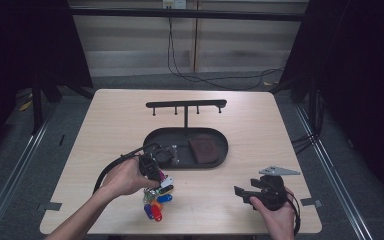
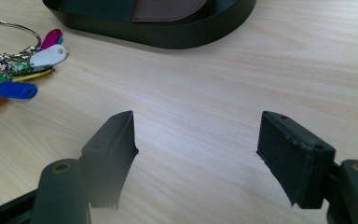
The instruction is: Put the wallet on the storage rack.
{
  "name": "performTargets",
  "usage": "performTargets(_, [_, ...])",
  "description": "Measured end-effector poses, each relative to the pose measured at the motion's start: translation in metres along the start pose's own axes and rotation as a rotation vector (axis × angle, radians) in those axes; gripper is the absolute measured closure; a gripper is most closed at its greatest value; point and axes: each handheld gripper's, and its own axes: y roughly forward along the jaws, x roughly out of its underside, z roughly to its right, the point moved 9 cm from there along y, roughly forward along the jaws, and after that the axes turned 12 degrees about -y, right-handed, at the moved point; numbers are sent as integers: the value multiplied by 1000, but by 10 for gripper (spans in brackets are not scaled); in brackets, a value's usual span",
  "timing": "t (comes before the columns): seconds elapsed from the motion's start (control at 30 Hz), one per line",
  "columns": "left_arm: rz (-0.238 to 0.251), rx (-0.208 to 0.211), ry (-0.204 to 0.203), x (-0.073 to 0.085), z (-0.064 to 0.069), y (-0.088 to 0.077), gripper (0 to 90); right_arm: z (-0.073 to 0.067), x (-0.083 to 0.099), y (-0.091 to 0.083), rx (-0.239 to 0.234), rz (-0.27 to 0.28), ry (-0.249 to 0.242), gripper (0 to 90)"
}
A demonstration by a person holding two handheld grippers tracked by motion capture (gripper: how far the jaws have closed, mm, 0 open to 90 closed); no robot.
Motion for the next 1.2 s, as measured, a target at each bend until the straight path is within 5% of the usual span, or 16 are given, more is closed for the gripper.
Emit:
performTargets(0.73, [64, -48, 0, -8, -6, -55, 880, -2, -2, -1, -2, 17, -16, 211])
performTargets(1.2, [101, -35, 5, -11, -9, -87, 880, -2, -5, -3, -6, 38, -24, 162])
